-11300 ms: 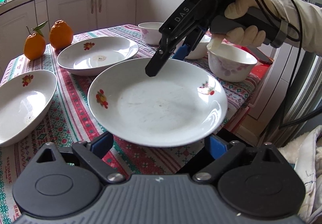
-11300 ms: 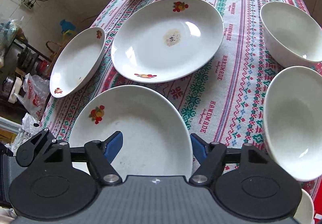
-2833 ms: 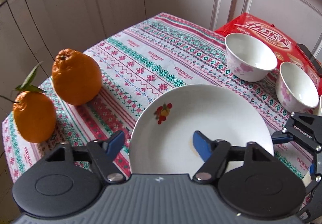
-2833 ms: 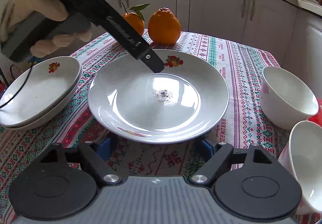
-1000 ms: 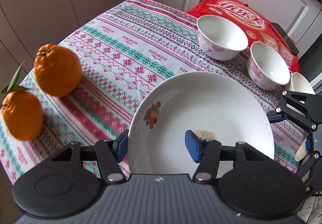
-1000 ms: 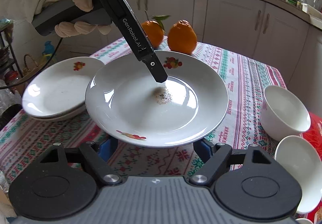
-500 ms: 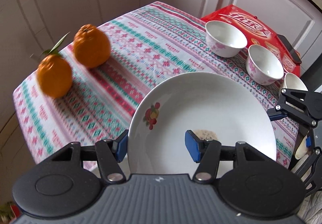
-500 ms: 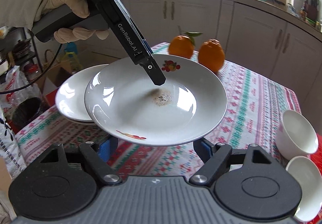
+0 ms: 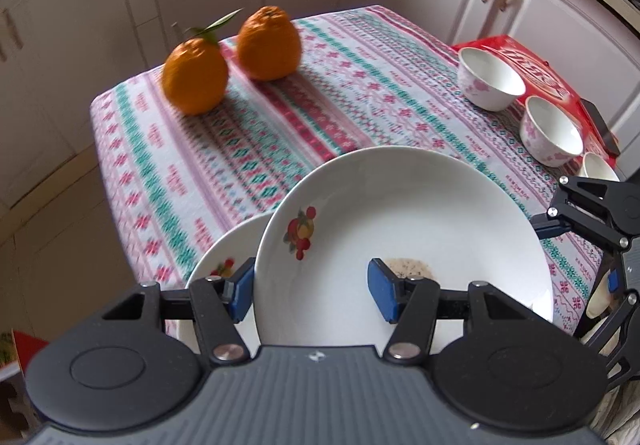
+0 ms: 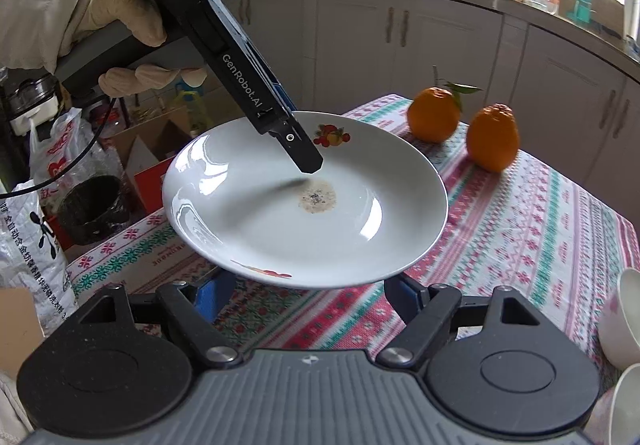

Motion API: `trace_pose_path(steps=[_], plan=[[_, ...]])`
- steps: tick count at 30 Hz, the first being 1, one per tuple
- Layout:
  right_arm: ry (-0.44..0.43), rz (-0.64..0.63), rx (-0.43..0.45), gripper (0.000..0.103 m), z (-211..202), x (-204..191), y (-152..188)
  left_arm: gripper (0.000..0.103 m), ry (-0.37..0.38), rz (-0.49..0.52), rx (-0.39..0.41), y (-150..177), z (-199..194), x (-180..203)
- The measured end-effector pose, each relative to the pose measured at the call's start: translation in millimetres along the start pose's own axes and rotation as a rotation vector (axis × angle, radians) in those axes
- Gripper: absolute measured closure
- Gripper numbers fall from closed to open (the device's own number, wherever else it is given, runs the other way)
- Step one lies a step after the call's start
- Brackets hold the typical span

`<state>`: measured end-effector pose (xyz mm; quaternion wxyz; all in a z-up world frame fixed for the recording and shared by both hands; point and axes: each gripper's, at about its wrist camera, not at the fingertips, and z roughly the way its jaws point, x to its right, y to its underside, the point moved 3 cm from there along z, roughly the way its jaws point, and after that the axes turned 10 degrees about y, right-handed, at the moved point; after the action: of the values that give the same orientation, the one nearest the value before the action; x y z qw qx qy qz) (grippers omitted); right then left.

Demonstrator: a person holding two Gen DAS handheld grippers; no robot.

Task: Organize plates and bowls
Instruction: 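Lift the stained plate off the table with the left gripper, then carry the held plate over the white plate stack with the left gripper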

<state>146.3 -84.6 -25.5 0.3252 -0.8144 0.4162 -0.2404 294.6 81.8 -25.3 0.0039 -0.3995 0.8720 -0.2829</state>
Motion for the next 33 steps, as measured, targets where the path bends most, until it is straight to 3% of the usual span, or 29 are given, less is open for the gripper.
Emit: trace_pose_path(steps=[10, 33], plan=[[-0.019, -0.031, -0.018, 0.018, 9, -11, -3, 0.046, 0.006, -0.056, 0.010, 24, 2, -16], [-0.023, -0.059, -0.022, 0.018, 16, -21, -5, 0.046, 0.007, -0.123, 0.009, 45, 6, -34]])
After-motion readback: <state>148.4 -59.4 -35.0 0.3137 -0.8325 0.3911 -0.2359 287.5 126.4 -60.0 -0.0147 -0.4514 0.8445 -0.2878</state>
